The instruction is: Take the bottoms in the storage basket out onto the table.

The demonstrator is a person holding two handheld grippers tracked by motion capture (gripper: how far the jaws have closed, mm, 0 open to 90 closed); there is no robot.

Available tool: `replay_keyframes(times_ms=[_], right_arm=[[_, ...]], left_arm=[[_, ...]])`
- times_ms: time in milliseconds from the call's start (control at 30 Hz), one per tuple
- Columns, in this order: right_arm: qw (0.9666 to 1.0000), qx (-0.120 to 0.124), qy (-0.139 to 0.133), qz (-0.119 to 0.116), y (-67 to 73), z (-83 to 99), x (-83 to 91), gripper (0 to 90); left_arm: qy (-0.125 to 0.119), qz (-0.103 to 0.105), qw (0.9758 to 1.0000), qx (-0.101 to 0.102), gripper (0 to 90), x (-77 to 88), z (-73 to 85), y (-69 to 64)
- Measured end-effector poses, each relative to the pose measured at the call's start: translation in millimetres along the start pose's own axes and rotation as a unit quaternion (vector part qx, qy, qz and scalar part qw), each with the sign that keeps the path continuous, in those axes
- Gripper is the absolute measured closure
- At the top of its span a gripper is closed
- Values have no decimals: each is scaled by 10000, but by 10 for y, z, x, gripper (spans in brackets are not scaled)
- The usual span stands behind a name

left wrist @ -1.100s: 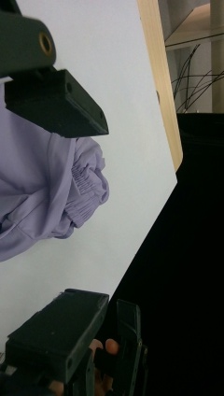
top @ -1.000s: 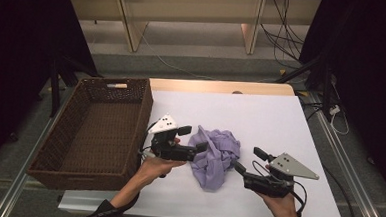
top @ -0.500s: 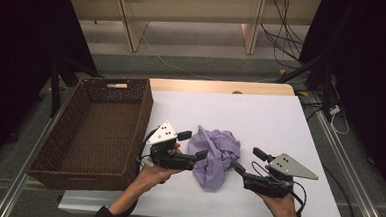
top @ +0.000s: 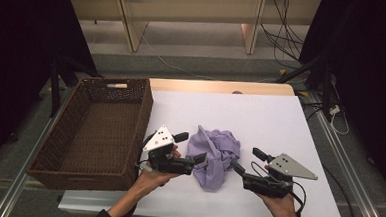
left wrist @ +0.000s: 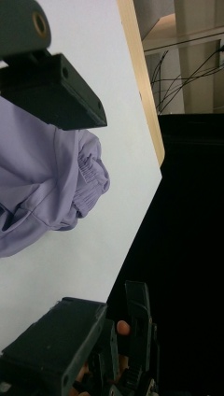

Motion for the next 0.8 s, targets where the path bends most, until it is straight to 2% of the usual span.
replay_keyframes(times_ms=[300,800], right_arm=[[10000,1,1,-8,1,2,-2,229],[10000,-2,5,-10,2,7,-6,229]], left_arm=[[-56,-44,10000,-38,29,26,13,0],[-86,-103,9999,-48,21,33,0,30]])
Point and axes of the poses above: each handheld gripper's, and its own axes: x roughly backward along the jaws, z roughly out of its underside, y roughly to its left, the point moved 7 cm from there along -x, roughly forward along the jaws, and after that the axes turned 10 degrees about -y, right-handed, at the moved point
